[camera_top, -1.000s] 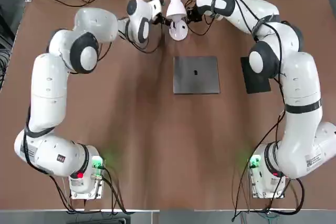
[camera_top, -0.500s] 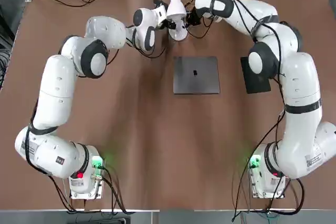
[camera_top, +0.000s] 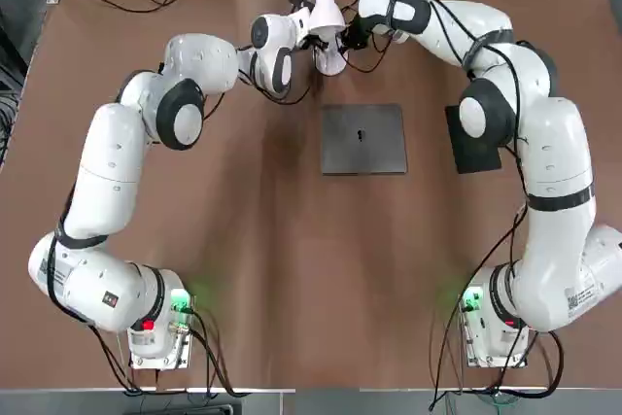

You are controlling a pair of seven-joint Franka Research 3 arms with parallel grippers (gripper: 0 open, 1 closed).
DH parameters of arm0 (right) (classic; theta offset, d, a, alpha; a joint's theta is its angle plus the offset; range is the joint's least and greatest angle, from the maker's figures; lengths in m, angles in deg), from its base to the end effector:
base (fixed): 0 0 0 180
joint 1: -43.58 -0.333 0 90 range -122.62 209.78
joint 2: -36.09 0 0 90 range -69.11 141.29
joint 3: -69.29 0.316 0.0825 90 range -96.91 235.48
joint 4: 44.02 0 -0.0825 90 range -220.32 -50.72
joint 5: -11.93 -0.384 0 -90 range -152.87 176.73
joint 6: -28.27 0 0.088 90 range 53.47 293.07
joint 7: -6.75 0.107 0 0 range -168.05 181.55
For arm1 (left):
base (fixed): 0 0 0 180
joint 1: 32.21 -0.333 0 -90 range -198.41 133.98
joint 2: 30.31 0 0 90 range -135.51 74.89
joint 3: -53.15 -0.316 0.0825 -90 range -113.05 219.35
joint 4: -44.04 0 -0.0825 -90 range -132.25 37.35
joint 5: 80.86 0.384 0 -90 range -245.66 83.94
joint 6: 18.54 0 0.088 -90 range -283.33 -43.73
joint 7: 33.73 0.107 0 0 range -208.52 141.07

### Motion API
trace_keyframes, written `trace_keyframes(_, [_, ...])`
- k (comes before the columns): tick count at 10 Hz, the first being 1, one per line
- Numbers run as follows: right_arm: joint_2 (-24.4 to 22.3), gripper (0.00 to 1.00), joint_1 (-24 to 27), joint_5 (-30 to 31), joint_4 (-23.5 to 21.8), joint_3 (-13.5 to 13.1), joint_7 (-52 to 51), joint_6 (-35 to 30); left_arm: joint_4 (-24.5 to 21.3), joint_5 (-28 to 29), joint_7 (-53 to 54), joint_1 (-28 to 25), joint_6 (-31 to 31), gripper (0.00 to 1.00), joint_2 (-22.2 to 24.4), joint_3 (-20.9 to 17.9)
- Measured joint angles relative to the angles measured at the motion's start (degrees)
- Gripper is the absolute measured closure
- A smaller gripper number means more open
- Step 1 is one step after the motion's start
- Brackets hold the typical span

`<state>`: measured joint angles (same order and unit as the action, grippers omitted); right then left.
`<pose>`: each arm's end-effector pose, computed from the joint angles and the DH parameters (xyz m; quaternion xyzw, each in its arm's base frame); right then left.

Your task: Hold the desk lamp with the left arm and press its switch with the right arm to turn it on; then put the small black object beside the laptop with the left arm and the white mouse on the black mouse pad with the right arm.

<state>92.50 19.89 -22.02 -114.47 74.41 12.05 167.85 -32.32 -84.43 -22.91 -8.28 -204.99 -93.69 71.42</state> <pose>0.6886 0.3570 0.1920 -0.9633 0.0266 -0.0275 0.2659 0.6309 -0.4473 0.1728 0.8715 -0.2513 0.3647 0.2104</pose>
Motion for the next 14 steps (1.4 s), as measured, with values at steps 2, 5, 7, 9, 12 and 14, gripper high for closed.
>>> trace_keyframes(2, [0.00,0.99,-0.04,-0.15,-0.08,0.11,0.04,-0.21,0.02,0.00,0.06,1.48,-1.80,0.56,-0.83,-0.53])
trace_keyframes(5, [0.00,0.99,-0.05,-0.38,-0.10,0.12,0.05,-0.22,0.10,0.00,0.06,2.09,-3.69,0.57,-1.54,-1.12])
trace_keyframes(7, [0.00,0.99,-0.22,-0.73,-0.13,0.25,0.05,-0.22,0.10,0.00,0.06,2.05,-4.93,0.57,-2.06,-1.36])
trace_keyframes(9, [0.00,0.99,-0.60,-0.96,-0.20,0.29,0.05,-0.20,0.11,0.00,0.06,1.91,-5.66,0.59,-2.17,-1.44])
trace_keyframes(12, [0.00,0.99,-0.66,-0.99,-0.24,0.28,0.06,-0.07,-0.03,0.13,0.08,2.22,-8.52,0.77,-2.51,-1.45])
trace_keyframes(14, [0.00,0.99,-0.66,-1.00,-0.26,0.28,0.06,-0.01,-0.06,0.13,0.09,2.38,-9.50,0.83,-2.71,-1.45])
